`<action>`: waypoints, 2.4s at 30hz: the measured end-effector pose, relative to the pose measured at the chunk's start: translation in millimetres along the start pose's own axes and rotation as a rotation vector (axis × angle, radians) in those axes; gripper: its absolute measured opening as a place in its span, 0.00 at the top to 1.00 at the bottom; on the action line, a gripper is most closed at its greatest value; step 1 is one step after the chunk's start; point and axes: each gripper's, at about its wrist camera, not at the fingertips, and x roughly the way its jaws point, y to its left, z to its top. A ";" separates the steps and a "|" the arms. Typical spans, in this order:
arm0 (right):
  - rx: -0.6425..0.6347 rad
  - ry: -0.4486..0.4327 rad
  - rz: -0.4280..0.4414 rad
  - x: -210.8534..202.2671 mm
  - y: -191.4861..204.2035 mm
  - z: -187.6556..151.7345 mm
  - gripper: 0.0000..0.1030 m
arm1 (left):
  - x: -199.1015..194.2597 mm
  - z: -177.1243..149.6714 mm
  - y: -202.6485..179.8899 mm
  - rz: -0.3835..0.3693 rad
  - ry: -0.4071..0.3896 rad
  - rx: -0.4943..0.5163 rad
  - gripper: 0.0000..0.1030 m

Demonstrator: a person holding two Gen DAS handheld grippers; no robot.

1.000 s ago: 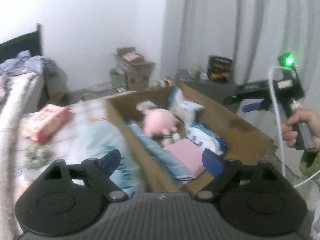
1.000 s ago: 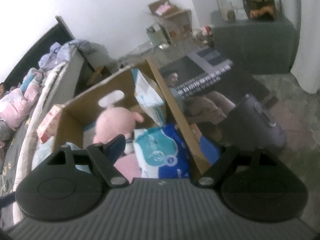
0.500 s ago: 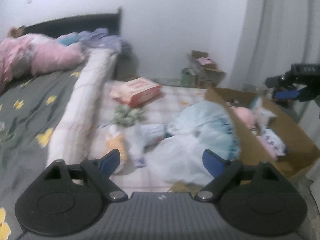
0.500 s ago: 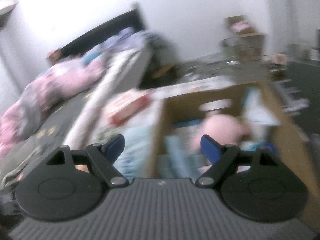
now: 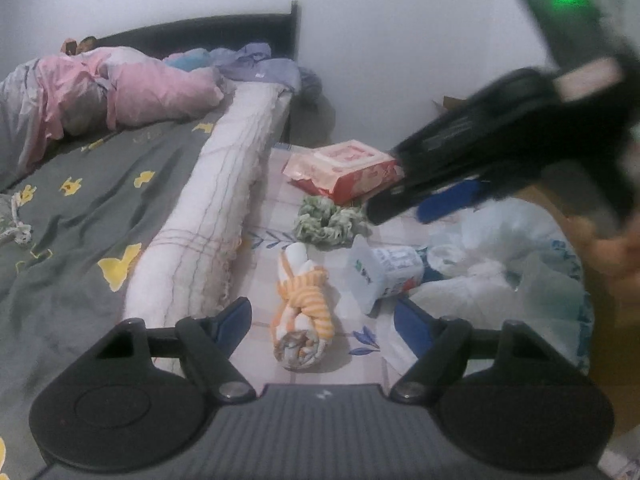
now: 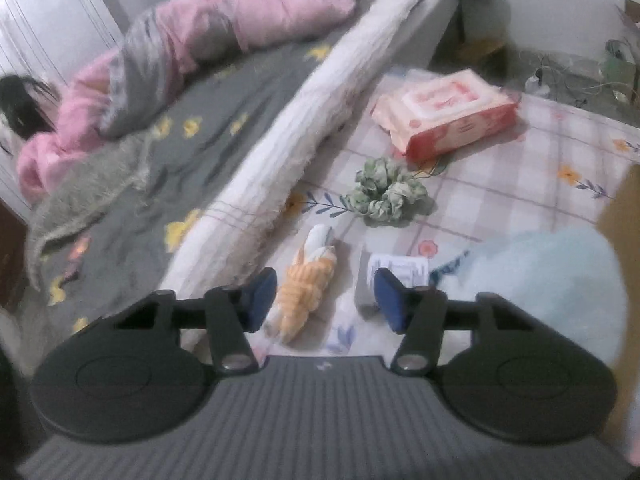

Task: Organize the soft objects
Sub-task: 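Move the right gripper to the white yogurt cup on the bed, then close the right gripper on the white yogurt cup and lift it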

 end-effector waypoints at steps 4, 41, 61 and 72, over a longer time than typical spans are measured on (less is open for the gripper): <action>-0.039 0.044 -0.054 46.2 3.2 18.2 0.54 | 9.5 -1.3 5.1 -0.009 0.032 -0.005 0.28; 0.407 0.082 0.196 60.9 -124.6 13.6 0.95 | 97.4 44.1 -38.7 -0.173 0.156 0.197 0.33; 0.501 0.088 0.299 73.8 -126.8 13.0 0.86 | 125.4 60.8 -42.9 -0.122 0.210 0.064 0.38; 0.470 -0.028 0.410 -11.7 -105.8 12.9 0.86 | 31.1 94.5 -71.3 -0.105 0.081 0.099 0.38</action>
